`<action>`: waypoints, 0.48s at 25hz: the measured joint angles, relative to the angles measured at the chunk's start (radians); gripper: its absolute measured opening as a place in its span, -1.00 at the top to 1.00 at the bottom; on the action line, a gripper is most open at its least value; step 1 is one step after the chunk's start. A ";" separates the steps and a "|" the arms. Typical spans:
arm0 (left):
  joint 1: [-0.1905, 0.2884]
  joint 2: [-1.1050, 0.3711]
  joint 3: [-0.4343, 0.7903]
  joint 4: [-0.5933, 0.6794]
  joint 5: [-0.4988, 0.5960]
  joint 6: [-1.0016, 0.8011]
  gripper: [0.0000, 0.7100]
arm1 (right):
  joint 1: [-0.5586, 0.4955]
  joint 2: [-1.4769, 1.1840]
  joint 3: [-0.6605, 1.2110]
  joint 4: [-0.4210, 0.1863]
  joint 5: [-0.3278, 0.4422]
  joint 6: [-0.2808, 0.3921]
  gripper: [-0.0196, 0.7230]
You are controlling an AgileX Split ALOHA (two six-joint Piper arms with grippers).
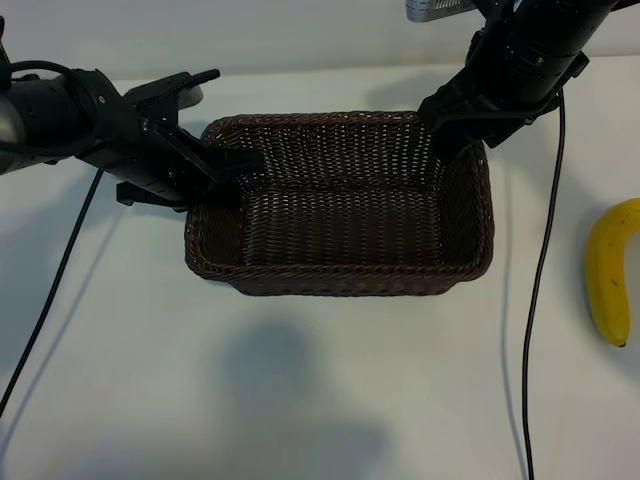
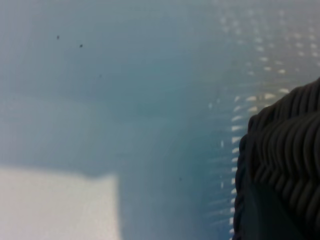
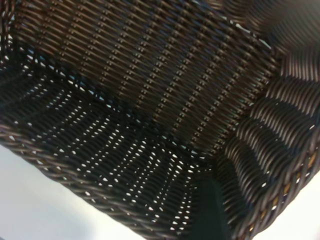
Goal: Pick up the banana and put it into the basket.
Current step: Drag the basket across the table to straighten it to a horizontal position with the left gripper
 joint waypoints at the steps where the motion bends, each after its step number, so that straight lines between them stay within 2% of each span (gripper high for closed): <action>1: 0.000 0.000 0.000 -0.001 -0.001 0.000 0.57 | 0.000 0.000 0.000 0.000 0.000 0.000 -0.49; 12: 0.000 0.000 0.000 -0.003 0.011 0.000 0.54 | 0.000 0.000 0.000 0.000 0.000 0.000 -0.49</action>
